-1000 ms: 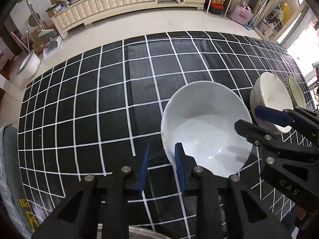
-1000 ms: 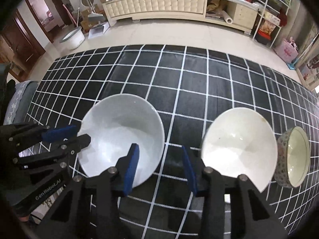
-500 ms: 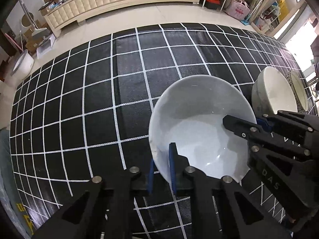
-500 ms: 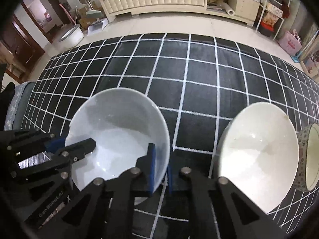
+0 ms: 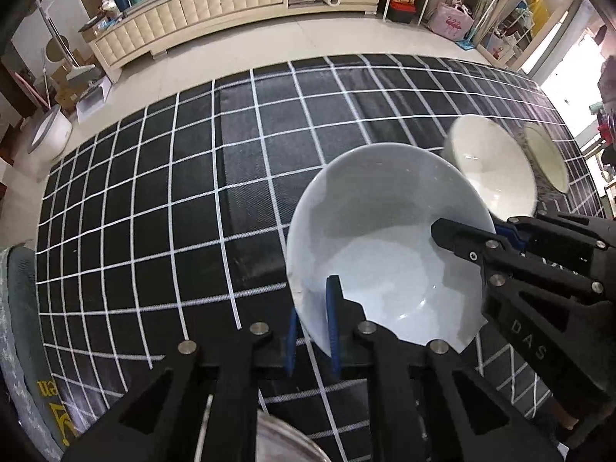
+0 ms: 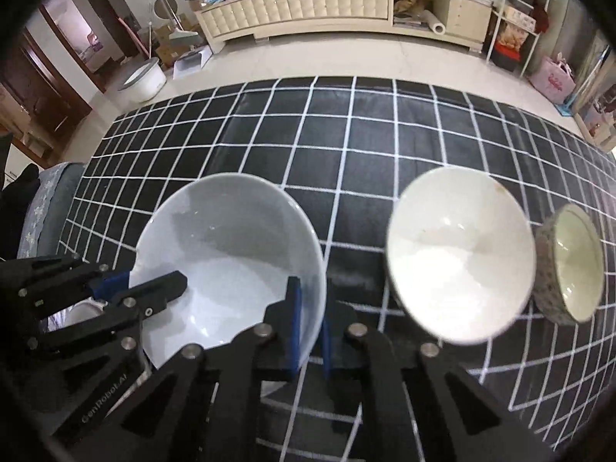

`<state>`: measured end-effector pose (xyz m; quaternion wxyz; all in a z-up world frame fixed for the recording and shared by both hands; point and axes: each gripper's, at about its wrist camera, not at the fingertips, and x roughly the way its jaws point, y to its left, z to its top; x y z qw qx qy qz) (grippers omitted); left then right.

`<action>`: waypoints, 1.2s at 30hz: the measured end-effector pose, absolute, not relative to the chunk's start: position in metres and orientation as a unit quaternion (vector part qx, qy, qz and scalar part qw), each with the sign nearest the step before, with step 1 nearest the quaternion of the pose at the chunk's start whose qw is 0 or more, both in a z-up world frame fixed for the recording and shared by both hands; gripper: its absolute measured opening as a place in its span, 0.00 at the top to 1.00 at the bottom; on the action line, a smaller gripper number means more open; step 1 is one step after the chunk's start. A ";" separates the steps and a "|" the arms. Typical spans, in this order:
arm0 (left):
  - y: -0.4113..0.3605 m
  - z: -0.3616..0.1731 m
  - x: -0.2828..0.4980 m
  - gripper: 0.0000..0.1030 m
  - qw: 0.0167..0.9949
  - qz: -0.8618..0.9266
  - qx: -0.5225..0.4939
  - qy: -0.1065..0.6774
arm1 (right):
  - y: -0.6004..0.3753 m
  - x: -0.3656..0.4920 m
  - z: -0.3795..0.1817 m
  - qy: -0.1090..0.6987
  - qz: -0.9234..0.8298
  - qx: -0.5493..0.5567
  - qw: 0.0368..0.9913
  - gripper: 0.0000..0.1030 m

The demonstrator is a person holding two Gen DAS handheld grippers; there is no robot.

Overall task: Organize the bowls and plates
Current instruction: 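Carry the white bowl with both grippers and set it beside the plate stack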

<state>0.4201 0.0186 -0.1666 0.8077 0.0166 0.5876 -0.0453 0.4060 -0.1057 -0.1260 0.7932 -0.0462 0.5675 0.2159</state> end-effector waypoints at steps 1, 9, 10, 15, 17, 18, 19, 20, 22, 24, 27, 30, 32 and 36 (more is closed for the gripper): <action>0.016 -0.162 0.415 0.88 0.810 -0.045 0.018 0.585 | -0.107 0.403 -0.123 0.566 0.215 -0.046 0.794 0.89; -0.004 -0.139 0.370 0.88 0.818 -0.058 0.010 0.573 | -0.127 0.364 -0.103 0.560 0.206 -0.053 0.801 0.89; -0.007 -0.137 0.365 0.88 0.819 -0.059 0.010 0.571 | -0.128 0.361 -0.102 0.561 0.204 -0.055 0.800 0.89; -0.016 -0.141 0.340 0.88 0.818 -0.061 0.012 0.572 | -0.138 0.339 -0.106 0.567 0.200 -0.055 0.797 0.89; -0.020 -0.143 0.327 0.88 0.818 -0.063 0.015 0.572 | -0.143 0.328 -0.107 0.568 0.199 -0.048 0.797 0.89; -0.023 -0.143 0.322 0.88 0.818 -0.063 0.016 0.572 | -0.145 0.323 -0.109 0.568 0.196 -0.047 0.798 0.89; -0.025 -0.145 0.316 0.88 0.817 -0.064 0.017 0.573 | -0.147 0.317 -0.111 0.570 0.195 -0.047 0.796 0.89; -0.026 -0.147 0.310 0.88 0.816 -0.064 0.018 0.574 | -0.150 0.313 -0.113 0.573 0.195 -0.049 0.795 0.89; -0.030 -0.153 0.300 0.88 0.814 -0.065 0.019 0.577 | -0.154 0.304 -0.119 0.578 0.193 -0.049 0.791 0.89; -0.036 -0.161 0.291 0.88 0.809 -0.068 0.015 0.583 | -0.160 0.299 -0.126 0.585 0.191 -0.046 0.787 0.89; -0.039 -0.171 0.282 0.88 0.803 -0.069 0.007 0.592 | -0.159 0.291 -0.133 0.588 0.191 -0.047 0.785 0.89; -0.043 -0.179 0.278 0.88 0.801 -0.067 0.006 0.595 | -0.160 0.289 -0.140 0.590 0.189 -0.050 0.783 0.89; -0.045 -0.184 0.278 0.88 0.797 -0.067 0.007 0.600 | -0.162 0.288 -0.146 0.596 0.190 -0.048 0.779 0.89; -0.046 -0.195 0.280 0.88 0.792 -0.066 0.005 0.607 | -0.161 0.286 -0.156 0.600 0.187 -0.046 0.776 0.89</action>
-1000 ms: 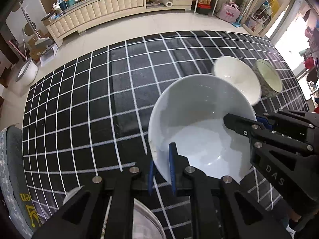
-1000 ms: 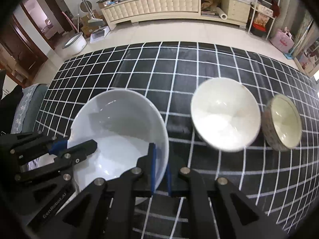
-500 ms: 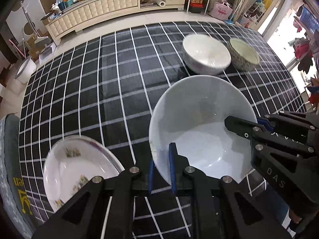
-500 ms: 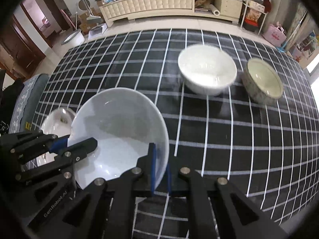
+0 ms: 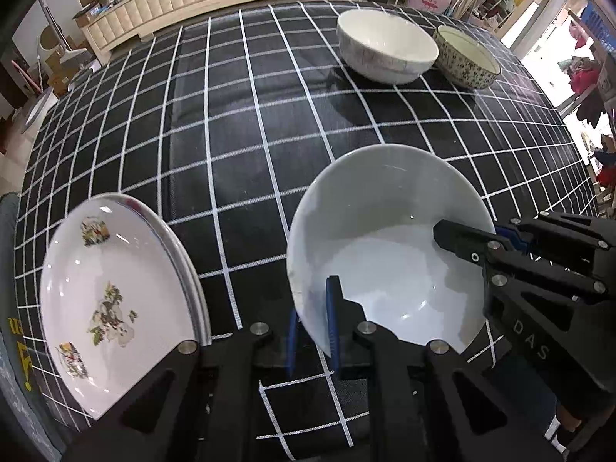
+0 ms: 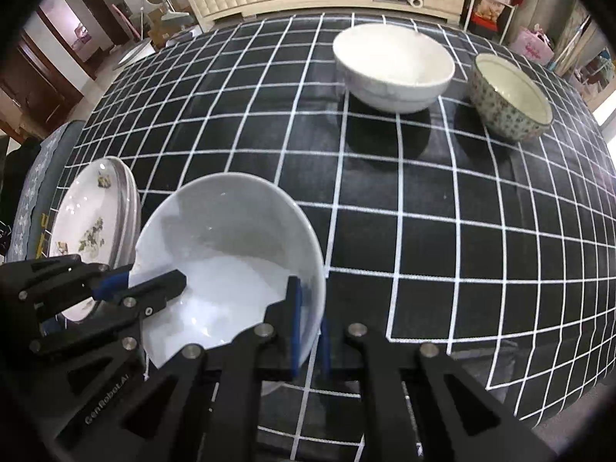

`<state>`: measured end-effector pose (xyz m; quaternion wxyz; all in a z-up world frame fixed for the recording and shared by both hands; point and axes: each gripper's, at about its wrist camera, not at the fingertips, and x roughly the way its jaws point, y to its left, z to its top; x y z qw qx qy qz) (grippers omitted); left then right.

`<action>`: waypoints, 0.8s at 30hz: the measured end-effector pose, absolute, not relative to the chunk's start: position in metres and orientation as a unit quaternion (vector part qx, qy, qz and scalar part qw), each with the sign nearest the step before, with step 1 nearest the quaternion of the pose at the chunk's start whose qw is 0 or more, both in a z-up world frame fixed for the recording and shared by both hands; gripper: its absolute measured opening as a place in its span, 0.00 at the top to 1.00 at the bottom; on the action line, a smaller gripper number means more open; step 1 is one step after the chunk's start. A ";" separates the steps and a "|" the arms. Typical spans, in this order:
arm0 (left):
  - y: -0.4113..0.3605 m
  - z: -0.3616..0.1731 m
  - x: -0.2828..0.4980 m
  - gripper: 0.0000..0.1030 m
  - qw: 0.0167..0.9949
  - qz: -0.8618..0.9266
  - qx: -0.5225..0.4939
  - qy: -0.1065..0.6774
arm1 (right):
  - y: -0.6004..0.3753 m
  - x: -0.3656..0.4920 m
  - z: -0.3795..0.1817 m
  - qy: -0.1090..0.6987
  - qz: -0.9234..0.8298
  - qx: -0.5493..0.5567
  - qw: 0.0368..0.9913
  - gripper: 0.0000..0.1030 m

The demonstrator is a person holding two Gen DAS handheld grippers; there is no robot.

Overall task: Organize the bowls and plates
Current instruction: 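Carry the white bowl with both grippers and set it beside the plate stack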

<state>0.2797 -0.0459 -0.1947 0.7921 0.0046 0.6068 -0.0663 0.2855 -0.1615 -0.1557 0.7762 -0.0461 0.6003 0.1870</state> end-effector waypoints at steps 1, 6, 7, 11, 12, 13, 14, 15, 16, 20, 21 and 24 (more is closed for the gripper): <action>-0.046 -0.198 0.280 0.88 0.792 -0.066 0.001 0.608 | -0.161 0.285 -0.158 0.600 0.186 -0.047 0.776 0.89; -0.048 -0.206 0.280 0.89 0.792 -0.064 0.008 0.607 | -0.162 0.285 -0.164 0.601 0.181 -0.048 0.777 0.89; -0.049 -0.207 0.281 0.89 0.792 -0.062 0.013 0.607 | -0.162 0.283 -0.164 0.598 0.182 -0.049 0.779 0.89; -0.050 -0.209 0.284 0.89 0.794 -0.059 0.017 0.605 | -0.162 0.285 -0.161 0.592 0.181 -0.060 0.783 0.90; -0.049 -0.209 0.285 0.89 0.794 -0.060 0.015 0.605 | -0.162 0.285 -0.162 0.593 0.182 -0.058 0.782 0.89; -0.049 -0.209 0.286 0.89 0.794 -0.060 0.014 0.604 | -0.162 0.286 -0.162 0.594 0.183 -0.055 0.782 0.89; -0.049 -0.208 0.286 0.89 0.794 -0.060 0.014 0.604 | -0.163 0.287 -0.162 0.595 0.184 -0.052 0.781 0.89; -0.048 -0.208 0.286 0.89 0.794 -0.061 0.014 0.604 | -0.164 0.287 -0.162 0.596 0.186 -0.048 0.780 0.89; -0.049 -0.209 0.286 0.89 0.794 -0.061 0.015 0.604 | -0.166 0.289 -0.161 0.598 0.185 -0.043 0.779 0.89; -0.051 -0.208 0.285 0.88 0.796 -0.057 0.024 0.603 | -0.168 0.291 -0.160 0.604 0.176 -0.032 0.777 0.88; -0.052 -0.207 0.285 0.87 0.796 -0.053 0.029 0.602 | -0.168 0.290 -0.160 0.604 0.176 -0.036 0.777 0.88; -0.050 -0.202 0.283 0.76 0.799 -0.035 0.041 0.599 | -0.169 0.289 -0.156 0.603 0.173 -0.042 0.778 0.86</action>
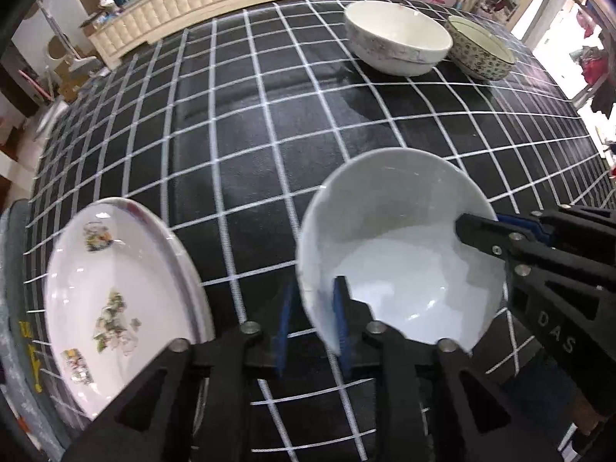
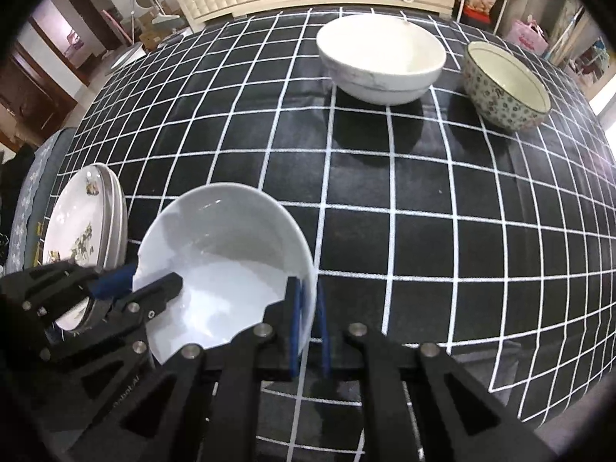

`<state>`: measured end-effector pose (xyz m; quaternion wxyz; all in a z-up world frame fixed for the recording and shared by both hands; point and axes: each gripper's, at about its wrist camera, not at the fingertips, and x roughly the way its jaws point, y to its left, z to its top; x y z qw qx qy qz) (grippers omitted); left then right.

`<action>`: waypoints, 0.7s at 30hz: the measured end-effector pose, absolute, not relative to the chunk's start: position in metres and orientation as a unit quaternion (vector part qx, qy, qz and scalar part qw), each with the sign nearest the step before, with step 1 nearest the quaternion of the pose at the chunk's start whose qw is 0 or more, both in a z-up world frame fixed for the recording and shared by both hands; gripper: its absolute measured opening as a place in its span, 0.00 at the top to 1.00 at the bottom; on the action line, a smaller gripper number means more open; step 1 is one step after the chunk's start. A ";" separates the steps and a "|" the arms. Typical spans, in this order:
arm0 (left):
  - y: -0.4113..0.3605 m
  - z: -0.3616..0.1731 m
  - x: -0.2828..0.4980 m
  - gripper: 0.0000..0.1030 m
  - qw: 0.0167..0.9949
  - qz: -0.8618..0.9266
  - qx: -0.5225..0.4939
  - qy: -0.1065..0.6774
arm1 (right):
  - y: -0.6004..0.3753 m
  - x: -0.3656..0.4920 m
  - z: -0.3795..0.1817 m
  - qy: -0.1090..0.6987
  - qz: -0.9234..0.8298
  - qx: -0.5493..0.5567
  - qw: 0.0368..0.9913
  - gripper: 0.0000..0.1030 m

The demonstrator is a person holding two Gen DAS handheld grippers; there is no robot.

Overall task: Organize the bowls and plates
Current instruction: 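Carry the white bowl with both grippers and set it beside the plate stack, then open both grippers and move them to the second white bowl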

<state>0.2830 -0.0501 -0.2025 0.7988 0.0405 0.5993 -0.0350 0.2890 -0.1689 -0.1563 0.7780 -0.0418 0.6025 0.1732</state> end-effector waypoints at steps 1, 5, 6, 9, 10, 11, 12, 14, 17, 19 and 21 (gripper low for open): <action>-0.048 -0.199 0.282 0.72 0.802 -0.032 0.043 0.595 | -0.170 0.289 -0.155 0.602 0.170 -0.042 0.779 0.82; -0.038 -0.185 0.282 0.71 0.808 -0.031 0.028 0.587 | -0.177 0.292 -0.142 0.589 0.167 -0.026 0.790 0.53; -0.035 -0.180 0.283 0.71 0.808 -0.034 0.022 0.588 | -0.179 0.293 -0.137 0.585 0.165 -0.024 0.794 0.51; -0.029 -0.167 0.289 0.71 0.810 -0.035 0.011 0.585 | -0.184 0.301 -0.124 0.577 0.160 -0.022 0.801 0.51; -0.027 -0.162 0.293 0.71 0.813 -0.030 0.007 0.582 | -0.186 0.305 -0.119 0.574 0.159 -0.021 0.803 0.51; -0.024 -0.158 0.296 0.71 0.814 -0.024 0.005 0.580 | -0.188 0.308 -0.115 0.572 0.160 -0.020 0.805 0.51; -0.024 -0.154 0.300 0.71 0.816 -0.020 0.003 0.578 | -0.191 0.313 -0.110 0.570 0.159 -0.019 0.806 0.51; -0.024 -0.145 0.310 0.71 0.818 -0.019 -0.001 0.575 | -0.197 0.325 -0.101 0.564 0.154 -0.018 0.811 0.51; -0.030 -0.132 0.328 0.71 0.823 -0.021 0.016 0.568 | -0.206 0.343 -0.086 0.552 0.146 -0.022 0.821 0.51; -0.036 -0.120 0.342 0.71 0.827 -0.021 0.030 0.561 | -0.209 0.353 -0.079 0.547 0.141 -0.026 0.824 0.51; -0.040 -0.112 0.355 0.71 0.829 -0.027 0.036 0.558 | -0.212 0.363 -0.074 0.544 0.139 -0.026 0.827 0.51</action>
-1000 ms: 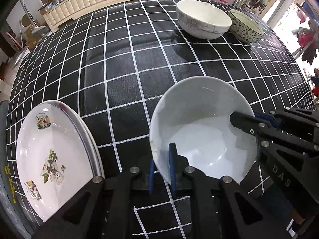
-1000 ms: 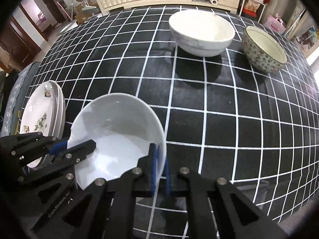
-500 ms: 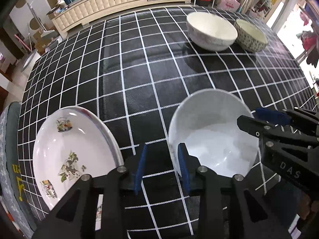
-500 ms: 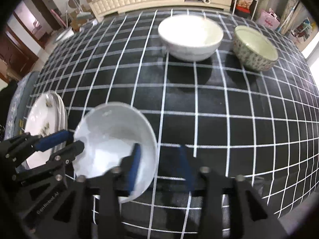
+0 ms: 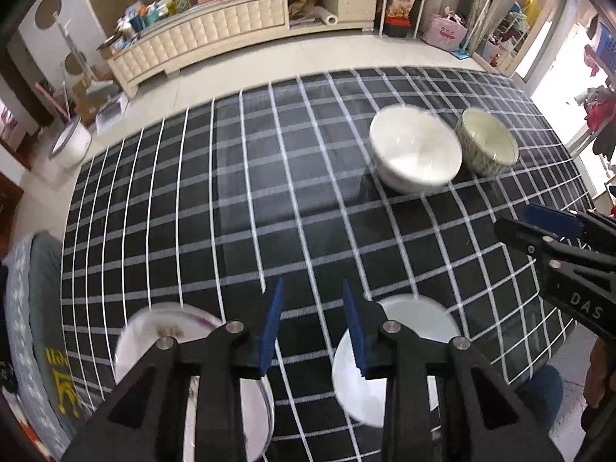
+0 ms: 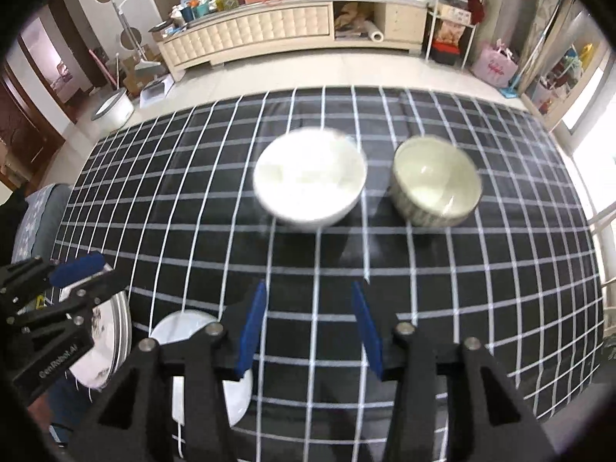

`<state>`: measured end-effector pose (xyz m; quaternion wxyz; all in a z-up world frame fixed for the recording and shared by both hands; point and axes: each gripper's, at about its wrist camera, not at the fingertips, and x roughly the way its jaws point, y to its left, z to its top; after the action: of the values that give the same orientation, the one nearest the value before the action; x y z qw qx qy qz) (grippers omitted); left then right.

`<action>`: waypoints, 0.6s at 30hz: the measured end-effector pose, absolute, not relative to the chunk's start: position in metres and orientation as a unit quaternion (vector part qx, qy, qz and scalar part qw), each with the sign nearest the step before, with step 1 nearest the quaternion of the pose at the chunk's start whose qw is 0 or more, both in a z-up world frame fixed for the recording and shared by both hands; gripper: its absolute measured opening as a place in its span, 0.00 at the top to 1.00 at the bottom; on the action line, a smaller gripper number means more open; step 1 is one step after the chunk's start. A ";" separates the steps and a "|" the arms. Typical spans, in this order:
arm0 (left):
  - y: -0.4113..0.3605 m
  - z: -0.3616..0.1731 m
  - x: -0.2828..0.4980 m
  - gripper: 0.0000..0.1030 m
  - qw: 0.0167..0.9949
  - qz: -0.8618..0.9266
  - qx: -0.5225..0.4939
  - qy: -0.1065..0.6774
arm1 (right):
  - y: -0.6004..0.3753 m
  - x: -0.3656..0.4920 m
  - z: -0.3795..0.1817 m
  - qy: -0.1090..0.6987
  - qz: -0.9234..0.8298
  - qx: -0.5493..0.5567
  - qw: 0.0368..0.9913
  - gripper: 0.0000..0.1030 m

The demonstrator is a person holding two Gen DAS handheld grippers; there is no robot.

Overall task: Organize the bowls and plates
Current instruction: 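Open both grippers and move them to the second white bowl, then grasp the rim of the second white bowl with both grippers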

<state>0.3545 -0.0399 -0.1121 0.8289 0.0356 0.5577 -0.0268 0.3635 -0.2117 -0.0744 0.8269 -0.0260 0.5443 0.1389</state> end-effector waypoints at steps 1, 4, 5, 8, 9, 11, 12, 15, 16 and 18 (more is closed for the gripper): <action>-0.043 -0.106 0.364 0.69 0.831 -0.026 0.042 0.554 | -0.213 0.369 -0.072 0.543 0.138 -0.024 0.828 0.51; -0.051 -0.093 0.384 0.61 0.835 -0.022 0.061 0.546 | -0.216 0.385 -0.068 0.540 0.133 -0.022 0.831 0.51; -0.054 -0.090 0.392 0.61 0.835 -0.024 0.068 0.545 | -0.217 0.389 -0.068 0.540 0.132 -0.019 0.831 0.51; -0.064 -0.086 0.415 0.61 0.834 -0.038 0.082 0.545 | -0.220 0.405 -0.069 0.543 0.131 -0.014 0.829 0.51; -0.066 -0.085 0.422 0.61 0.833 -0.040 0.084 0.545 | -0.222 0.412 -0.069 0.544 0.130 -0.015 0.828 0.51; -0.070 -0.089 0.434 0.61 0.831 -0.044 0.085 0.548 | -0.222 0.423 -0.073 0.550 0.130 -0.014 0.825 0.51; -0.071 -0.092 0.439 0.61 0.829 -0.046 0.084 0.551 | -0.222 0.428 -0.075 0.553 0.129 -0.013 0.823 0.51; -0.075 -0.105 0.458 0.61 0.819 -0.054 0.080 0.565 | -0.223 0.441 -0.082 0.559 0.128 -0.007 0.819 0.51; -0.077 -0.112 0.466 0.61 0.814 -0.058 0.081 0.572 | -0.224 0.446 -0.082 0.561 0.129 -0.005 0.817 0.51; -0.079 -0.120 0.476 0.61 0.810 -0.059 0.084 0.578 | -0.225 0.454 -0.087 0.566 0.128 -0.005 0.815 0.51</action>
<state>0.4757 -0.0793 -0.1202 0.8097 0.0845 0.5778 -0.0586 0.4537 -0.2250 -0.0872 0.8148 -0.0045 0.5656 0.1275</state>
